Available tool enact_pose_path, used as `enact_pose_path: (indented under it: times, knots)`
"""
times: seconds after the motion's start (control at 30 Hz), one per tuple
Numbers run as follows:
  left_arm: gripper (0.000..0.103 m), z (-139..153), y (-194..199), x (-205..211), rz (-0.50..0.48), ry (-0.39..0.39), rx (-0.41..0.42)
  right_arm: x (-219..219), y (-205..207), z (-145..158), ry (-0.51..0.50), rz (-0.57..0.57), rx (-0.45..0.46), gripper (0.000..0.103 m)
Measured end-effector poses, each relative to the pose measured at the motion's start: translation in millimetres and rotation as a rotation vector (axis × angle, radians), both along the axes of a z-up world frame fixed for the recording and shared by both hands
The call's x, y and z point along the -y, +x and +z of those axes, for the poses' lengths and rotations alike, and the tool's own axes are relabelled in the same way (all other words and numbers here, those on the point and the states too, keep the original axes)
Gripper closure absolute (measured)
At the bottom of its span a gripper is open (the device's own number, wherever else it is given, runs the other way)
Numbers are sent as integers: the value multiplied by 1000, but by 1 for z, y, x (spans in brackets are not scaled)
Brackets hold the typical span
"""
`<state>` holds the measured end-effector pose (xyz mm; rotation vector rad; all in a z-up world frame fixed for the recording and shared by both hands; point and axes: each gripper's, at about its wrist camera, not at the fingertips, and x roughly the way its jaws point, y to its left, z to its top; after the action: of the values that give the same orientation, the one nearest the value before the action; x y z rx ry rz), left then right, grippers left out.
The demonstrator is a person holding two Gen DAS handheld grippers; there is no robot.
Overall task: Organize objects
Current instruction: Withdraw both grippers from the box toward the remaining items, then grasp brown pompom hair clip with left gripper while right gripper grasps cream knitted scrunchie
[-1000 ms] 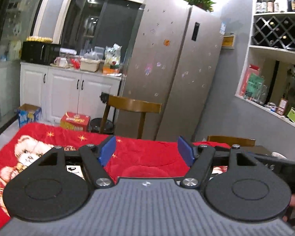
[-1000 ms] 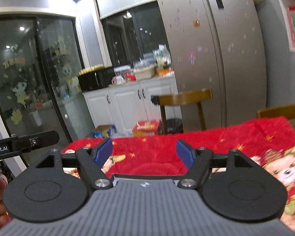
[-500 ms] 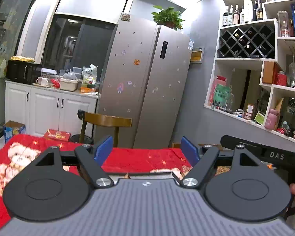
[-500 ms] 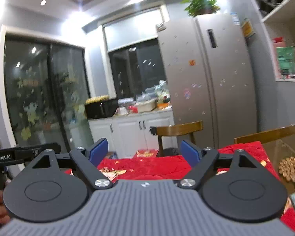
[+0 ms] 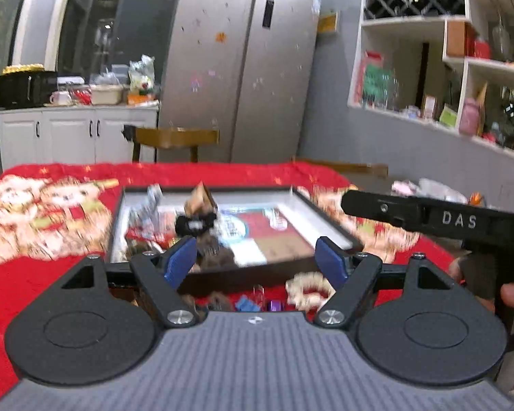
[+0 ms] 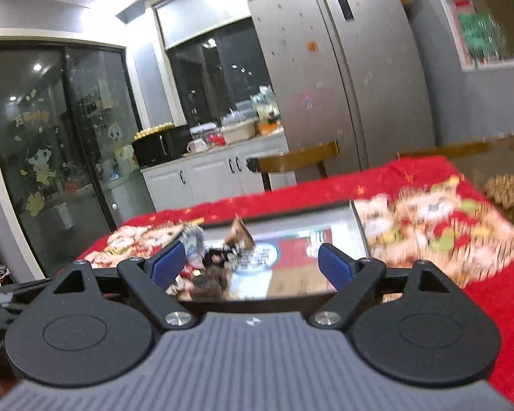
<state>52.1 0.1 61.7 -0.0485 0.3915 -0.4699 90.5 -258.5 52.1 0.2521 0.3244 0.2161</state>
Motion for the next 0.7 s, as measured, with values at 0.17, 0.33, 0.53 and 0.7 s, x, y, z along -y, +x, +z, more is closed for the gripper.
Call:
enact_pose_path:
  times: [0.17,0.33,0.53,0.7]
  knots:
    - [23,-27,15,5,-23,55,-70,4,3,-22,-13,-22,-65,12]
    - [23,-50,31,6,27,97,-157,-5,5,-32,-75,-10,-70,12]
    - [23,-67,48,6,88,159,-203,-9,17,-48,-97,7,-175,12]
    - [23,-71,56,3,105,163,-226,-8,27,-61,-88,16,-261,12]
